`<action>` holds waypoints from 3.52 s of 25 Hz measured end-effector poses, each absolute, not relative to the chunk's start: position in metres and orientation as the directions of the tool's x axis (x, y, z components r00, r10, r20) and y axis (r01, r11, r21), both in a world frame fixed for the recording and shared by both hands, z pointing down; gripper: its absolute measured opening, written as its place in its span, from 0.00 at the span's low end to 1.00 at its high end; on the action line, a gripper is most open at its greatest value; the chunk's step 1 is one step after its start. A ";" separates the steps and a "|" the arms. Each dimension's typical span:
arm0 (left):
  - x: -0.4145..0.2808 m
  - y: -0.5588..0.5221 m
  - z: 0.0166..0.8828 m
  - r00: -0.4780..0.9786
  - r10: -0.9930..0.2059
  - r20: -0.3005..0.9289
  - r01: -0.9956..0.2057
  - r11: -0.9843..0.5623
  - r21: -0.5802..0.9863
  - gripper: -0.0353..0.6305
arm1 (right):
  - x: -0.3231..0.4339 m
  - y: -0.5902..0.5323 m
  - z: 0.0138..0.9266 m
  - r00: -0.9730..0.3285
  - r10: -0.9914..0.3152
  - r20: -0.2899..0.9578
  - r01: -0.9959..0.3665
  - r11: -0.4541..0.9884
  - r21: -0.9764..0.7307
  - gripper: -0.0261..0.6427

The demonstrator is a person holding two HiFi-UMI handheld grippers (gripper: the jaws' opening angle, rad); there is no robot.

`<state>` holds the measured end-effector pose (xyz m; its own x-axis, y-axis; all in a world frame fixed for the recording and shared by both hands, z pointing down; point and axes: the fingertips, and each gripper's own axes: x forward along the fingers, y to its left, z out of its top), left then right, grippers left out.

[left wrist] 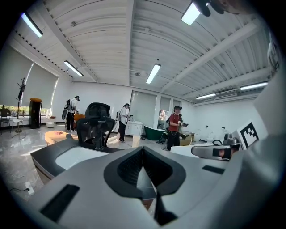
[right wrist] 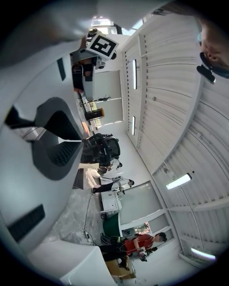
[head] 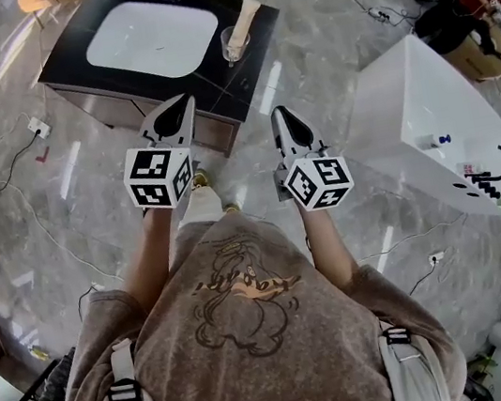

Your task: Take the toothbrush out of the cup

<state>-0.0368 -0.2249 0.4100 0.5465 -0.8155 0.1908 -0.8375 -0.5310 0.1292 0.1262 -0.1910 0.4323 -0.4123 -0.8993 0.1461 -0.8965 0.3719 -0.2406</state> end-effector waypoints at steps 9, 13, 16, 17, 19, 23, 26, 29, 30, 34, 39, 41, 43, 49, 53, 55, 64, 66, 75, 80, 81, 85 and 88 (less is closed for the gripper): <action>-0.036 -0.281 0.406 0.589 -0.786 0.189 -0.808 -0.577 0.122 0.08 | 0.124 -0.236 0.427 -0.359 -0.922 0.147 -0.918 0.320 -0.235 0.08; -0.035 -0.304 0.408 0.609 -0.770 0.190 -0.793 -0.594 0.134 0.08 | 0.121 -0.257 0.428 -0.340 -0.928 0.150 -0.924 0.300 -0.238 0.08; -0.036 -0.319 0.409 0.620 -0.760 0.194 -0.784 -0.606 0.133 0.08 | 0.118 -0.271 0.427 -0.335 -0.930 0.152 -0.925 0.293 -0.240 0.08; -0.036 -0.323 0.410 0.625 -0.756 0.196 -0.780 -0.611 0.134 0.08 | 0.117 -0.276 0.427 -0.331 -0.931 0.151 -0.926 0.291 -0.241 0.08; -0.039 -0.330 0.413 0.635 -0.746 0.200 -0.772 -0.620 0.139 0.08 | 0.113 -0.285 0.426 -0.323 -0.935 0.148 -0.928 0.283 -0.240 0.08; -0.040 -0.345 0.418 0.659 -0.724 0.203 -0.752 -0.641 0.152 0.08 | 0.107 -0.302 0.428 -0.309 -0.939 0.149 -0.934 0.270 -0.235 0.07; -0.034 -0.355 0.418 0.681 -0.704 0.202 -0.732 -0.663 0.158 0.08 | 0.106 -0.312 0.426 -0.309 -0.942 0.129 -0.934 0.275 -0.229 0.08; -0.029 -0.362 0.418 0.689 -0.696 0.204 -0.725 -0.670 0.162 0.08 | 0.109 -0.318 0.424 -0.296 -0.947 0.122 -0.937 0.263 -0.228 0.08; -0.029 -0.364 0.418 0.688 -0.696 0.204 -0.725 -0.669 0.164 0.08 | 0.110 -0.320 0.424 -0.292 -0.949 0.122 -0.938 0.259 -0.230 0.08; -0.028 -0.371 0.415 0.684 -0.701 0.202 -0.729 -0.663 0.168 0.08 | 0.114 -0.327 0.420 -0.290 -0.950 0.119 -0.940 0.259 -0.222 0.08; -0.024 -0.374 0.417 0.682 -0.700 0.211 -0.731 -0.660 0.173 0.08 | 0.114 -0.338 0.420 -0.325 -0.938 0.122 -0.927 0.291 -0.237 0.26; -0.020 -0.377 0.418 0.683 -0.698 0.213 -0.730 -0.661 0.175 0.08 | 0.111 -0.343 0.420 -0.355 -0.928 0.115 -0.910 0.315 -0.269 0.44; -0.017 -0.377 0.418 0.685 -0.697 0.213 -0.728 -0.662 0.176 0.08 | 0.110 -0.345 0.420 -0.365 -0.924 0.110 -0.905 0.325 -0.274 0.47; -0.012 -0.383 0.416 0.682 -0.700 0.209 -0.731 -0.662 0.166 0.08 | 0.114 -0.358 0.427 -0.375 -0.919 0.117 -0.899 0.330 -0.289 0.47; -0.008 -0.387 0.417 0.682 -0.701 0.209 -0.731 -0.662 0.166 0.08 | 0.116 -0.375 0.439 -0.389 -0.910 0.143 -0.900 0.341 -0.272 0.47; -0.006 -0.388 0.417 0.681 -0.701 0.210 -0.732 -0.661 0.165 0.08 | 0.117 -0.386 0.448 -0.396 -0.905 0.155 -0.896 0.344 -0.282 0.47; -0.008 -0.396 0.417 0.658 -0.719 0.225 -0.752 -0.645 0.139 0.08 | 0.127 -0.454 0.494 -0.409 -0.878 0.248 -0.893 0.330 -0.305 0.47; -0.009 -0.396 0.417 0.653 -0.723 0.226 -0.756 -0.640 0.136 0.08 | 0.127 -0.468 0.505 -0.410 -0.870 0.273 -0.894 0.324 -0.310 0.47; -0.012 -0.400 0.425 0.638 -0.729 0.249 -0.768 -0.624 0.143 0.08 | 0.114 -0.507 0.542 -0.435 -0.825 0.361 -0.894 0.346 -0.286 0.44; -0.012 -0.400 0.430 0.635 -0.726 0.262 -0.771 -0.619 0.151 0.08 | 0.114 -0.514 0.551 -0.433 -0.815 0.385 -0.897 0.348 -0.272 0.40; -0.012 -0.400 0.431 0.636 -0.725 0.265 -0.770 -0.620 0.152 0.08 | 0.114 -0.515 0.552 -0.434 -0.813 0.388 -0.897 0.351 -0.268 0.38; -0.010 -0.403 0.431 0.640 -0.721 0.266 -0.767 -0.624 0.153 0.08 | 0.112 -0.517 0.553 -0.438 -0.807 0.396 -0.897 0.360 -0.258 0.31; -0.009 -0.406 0.432 0.643 -0.718 0.266 -0.764 -0.626 0.158 0.08 | 0.110 -0.518 0.555 -0.439 -0.804 0.401 -0.897 0.364 -0.253 0.27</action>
